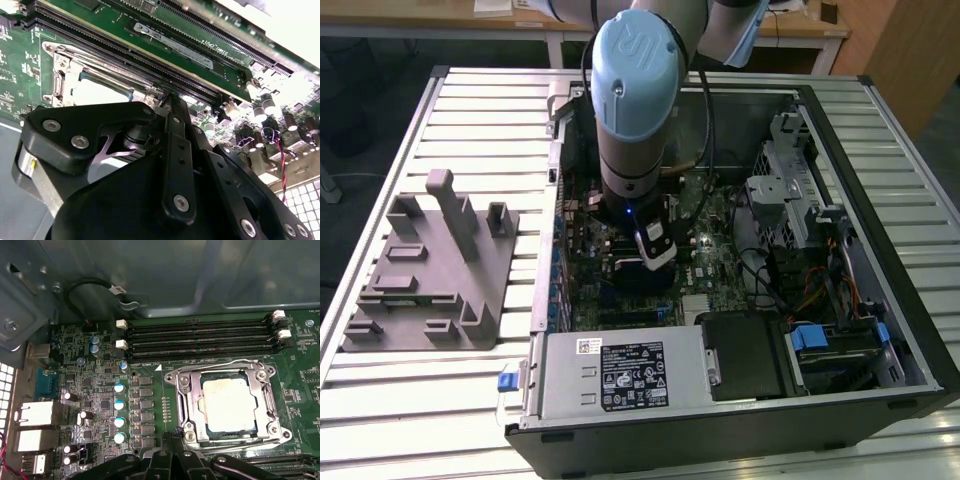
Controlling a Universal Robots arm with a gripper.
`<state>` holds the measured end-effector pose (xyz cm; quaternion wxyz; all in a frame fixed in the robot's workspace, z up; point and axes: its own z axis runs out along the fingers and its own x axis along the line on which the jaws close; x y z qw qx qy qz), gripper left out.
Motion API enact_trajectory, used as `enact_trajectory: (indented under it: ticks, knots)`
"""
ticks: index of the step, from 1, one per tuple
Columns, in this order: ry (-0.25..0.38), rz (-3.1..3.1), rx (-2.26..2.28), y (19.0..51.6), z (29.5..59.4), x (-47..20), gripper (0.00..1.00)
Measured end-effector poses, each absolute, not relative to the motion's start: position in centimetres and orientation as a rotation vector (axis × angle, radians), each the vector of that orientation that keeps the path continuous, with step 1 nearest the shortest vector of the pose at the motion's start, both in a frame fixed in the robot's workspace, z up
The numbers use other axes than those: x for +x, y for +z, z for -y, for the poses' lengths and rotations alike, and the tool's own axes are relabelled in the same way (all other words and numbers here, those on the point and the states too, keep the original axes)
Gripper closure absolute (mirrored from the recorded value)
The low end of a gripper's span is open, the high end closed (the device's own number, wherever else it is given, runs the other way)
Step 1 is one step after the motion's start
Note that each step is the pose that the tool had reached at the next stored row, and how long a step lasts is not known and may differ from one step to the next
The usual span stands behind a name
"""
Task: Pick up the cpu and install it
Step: 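Install the second cpu locking lever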
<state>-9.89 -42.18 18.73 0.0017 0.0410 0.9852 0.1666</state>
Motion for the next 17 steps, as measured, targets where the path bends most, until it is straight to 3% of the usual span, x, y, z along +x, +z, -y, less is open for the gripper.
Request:
enact_trajectory:
  ticks: [14, 16, 17]
  knots:
    - [0.497, -3.095, 0.129, 22.5, 42.1, -9.9, 0.89]
    - [0.482, -3.097, 0.130, 22.8, 42.1, -9.9, 0.89]
    - [0.418, -3.103, 0.138, 23.3, 41.9, -9.8, 0.89]
